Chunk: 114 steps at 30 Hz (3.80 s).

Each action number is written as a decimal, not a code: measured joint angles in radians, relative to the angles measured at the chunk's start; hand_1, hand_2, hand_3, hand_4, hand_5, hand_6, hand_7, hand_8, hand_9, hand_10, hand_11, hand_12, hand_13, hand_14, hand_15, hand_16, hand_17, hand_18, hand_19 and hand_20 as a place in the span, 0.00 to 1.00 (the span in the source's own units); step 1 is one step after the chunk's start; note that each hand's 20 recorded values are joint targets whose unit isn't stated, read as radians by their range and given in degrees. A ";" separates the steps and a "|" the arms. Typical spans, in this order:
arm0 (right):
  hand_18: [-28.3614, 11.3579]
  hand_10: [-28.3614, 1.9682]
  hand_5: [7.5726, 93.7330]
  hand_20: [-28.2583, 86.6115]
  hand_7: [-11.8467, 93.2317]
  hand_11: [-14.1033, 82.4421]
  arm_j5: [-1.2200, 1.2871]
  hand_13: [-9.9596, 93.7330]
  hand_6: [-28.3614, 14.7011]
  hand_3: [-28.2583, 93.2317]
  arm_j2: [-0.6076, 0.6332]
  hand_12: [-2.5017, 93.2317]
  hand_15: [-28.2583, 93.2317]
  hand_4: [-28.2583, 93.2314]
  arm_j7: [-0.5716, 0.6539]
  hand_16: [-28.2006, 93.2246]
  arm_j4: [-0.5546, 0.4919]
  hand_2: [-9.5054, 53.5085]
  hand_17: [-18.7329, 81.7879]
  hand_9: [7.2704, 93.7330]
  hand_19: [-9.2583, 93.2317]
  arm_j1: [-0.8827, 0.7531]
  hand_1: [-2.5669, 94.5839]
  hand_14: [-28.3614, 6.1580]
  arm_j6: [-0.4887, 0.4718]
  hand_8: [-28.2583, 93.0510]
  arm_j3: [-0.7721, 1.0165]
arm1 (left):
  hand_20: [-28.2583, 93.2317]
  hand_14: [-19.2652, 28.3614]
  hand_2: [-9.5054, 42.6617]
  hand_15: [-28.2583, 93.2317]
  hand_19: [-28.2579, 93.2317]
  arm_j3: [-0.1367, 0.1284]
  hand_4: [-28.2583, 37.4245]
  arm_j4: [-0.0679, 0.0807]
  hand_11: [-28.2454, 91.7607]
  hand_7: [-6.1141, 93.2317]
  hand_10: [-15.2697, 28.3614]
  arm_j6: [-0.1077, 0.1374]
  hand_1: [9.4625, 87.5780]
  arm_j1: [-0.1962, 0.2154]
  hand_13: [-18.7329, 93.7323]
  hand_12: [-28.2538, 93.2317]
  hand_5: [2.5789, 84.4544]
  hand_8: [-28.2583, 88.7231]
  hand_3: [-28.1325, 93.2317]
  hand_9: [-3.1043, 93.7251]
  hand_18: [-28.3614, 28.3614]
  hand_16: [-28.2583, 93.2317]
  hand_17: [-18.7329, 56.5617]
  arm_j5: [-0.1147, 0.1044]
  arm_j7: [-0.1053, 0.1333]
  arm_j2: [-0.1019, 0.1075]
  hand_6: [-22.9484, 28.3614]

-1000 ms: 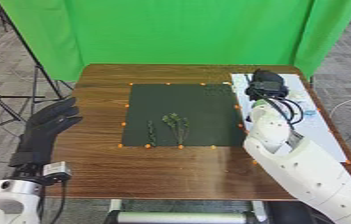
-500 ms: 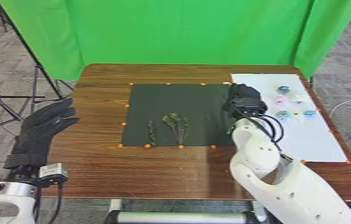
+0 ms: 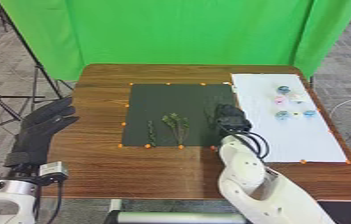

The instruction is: Arrange flowers

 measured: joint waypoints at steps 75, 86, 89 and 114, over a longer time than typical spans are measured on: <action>0.23 0.52 0.58 0.46 0.34 0.32 0.198 0.72 0.59 0.92 0.308 0.19 0.82 0.02 -0.276 0.38 0.046 0.02 0.59 0.57 1.00 -0.102 0.38 0.53 -0.044 0.11 0.378 | 0.32 0.90 0.22 0.72 0.66 0.077 0.10 -0.006 0.51 0.27 0.76 0.022 0.23 -0.011 0.35 0.32 0.41 0.13 0.91 0.36 0.85 0.13 0.09 -0.017 0.045 0.006 0.58; 0.24 0.52 0.57 0.47 0.34 0.31 0.183 0.72 0.59 0.92 0.317 0.19 0.82 0.02 -0.270 0.38 0.113 0.01 0.59 0.56 1.00 -0.069 0.38 0.53 -0.065 0.11 0.357 | 0.32 0.90 0.22 0.72 0.66 0.109 0.10 -0.001 0.51 0.27 0.76 0.021 0.23 -0.041 0.36 0.32 0.40 0.13 0.91 0.36 0.85 0.13 0.09 -0.019 0.046 0.012 0.58; 0.24 0.52 0.57 0.47 0.34 0.31 0.181 0.72 0.59 0.92 0.318 0.19 0.82 0.02 -0.265 0.38 0.122 0.01 0.60 0.55 1.00 -0.053 0.38 0.53 -0.069 0.11 0.343 | 0.32 0.90 0.22 0.72 0.66 0.119 0.10 0.001 0.51 0.27 0.76 0.020 0.23 -0.055 0.35 0.32 0.40 0.13 0.91 0.36 0.85 0.13 0.09 -0.018 0.046 0.012 0.58; 0.31 0.68 0.68 0.52 0.44 0.26 0.146 0.80 0.65 0.85 0.292 0.35 0.81 0.00 -0.212 0.44 0.177 0.00 0.66 0.83 1.00 -0.030 0.59 0.69 -0.150 0.21 0.320 | 0.32 0.90 0.22 0.72 0.66 0.124 0.10 0.005 0.51 0.27 0.76 0.013 0.23 -0.077 0.35 0.32 0.40 0.13 0.91 0.36 0.85 0.13 0.09 -0.016 0.040 0.012 0.58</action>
